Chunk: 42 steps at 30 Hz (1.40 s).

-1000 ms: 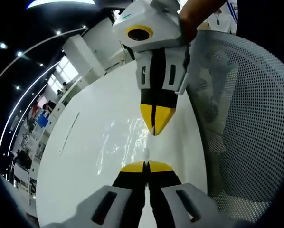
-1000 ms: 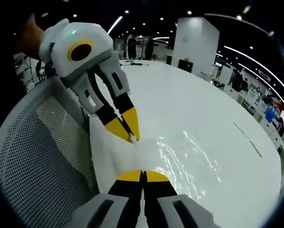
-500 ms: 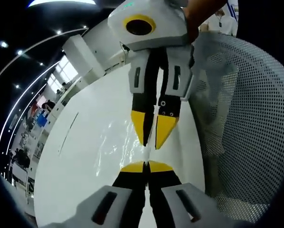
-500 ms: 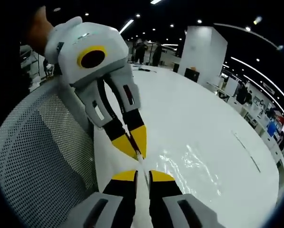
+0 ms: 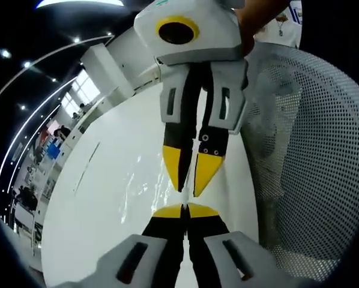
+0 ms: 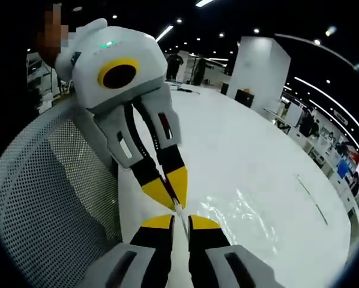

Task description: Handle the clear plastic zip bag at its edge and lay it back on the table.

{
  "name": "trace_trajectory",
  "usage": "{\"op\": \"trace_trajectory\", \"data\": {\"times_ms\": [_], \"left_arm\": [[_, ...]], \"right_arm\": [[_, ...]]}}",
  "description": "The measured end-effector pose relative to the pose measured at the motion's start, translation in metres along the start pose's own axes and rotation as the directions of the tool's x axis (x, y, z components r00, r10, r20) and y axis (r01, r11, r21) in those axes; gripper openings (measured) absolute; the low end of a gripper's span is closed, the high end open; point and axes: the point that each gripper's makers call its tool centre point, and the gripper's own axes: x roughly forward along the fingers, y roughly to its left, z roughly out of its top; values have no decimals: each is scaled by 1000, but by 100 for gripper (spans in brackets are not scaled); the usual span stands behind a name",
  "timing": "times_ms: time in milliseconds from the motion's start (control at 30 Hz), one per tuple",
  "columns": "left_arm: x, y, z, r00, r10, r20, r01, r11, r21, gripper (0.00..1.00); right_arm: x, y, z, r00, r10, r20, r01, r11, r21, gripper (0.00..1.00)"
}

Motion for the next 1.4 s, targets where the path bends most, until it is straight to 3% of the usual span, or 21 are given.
{"op": "trace_trajectory", "data": {"times_ms": [600,1400], "left_arm": [[0,-1,4,1000,-3,13,3,1000,-2,0],[1,4,4,1000,0,19,0,1000,6,0]], "right_arm": [[6,2,-2,1000,4,-10,-4,998,-67,0],[3,-4,-1,1000,-9,-14,8,997,-80,0]]}}
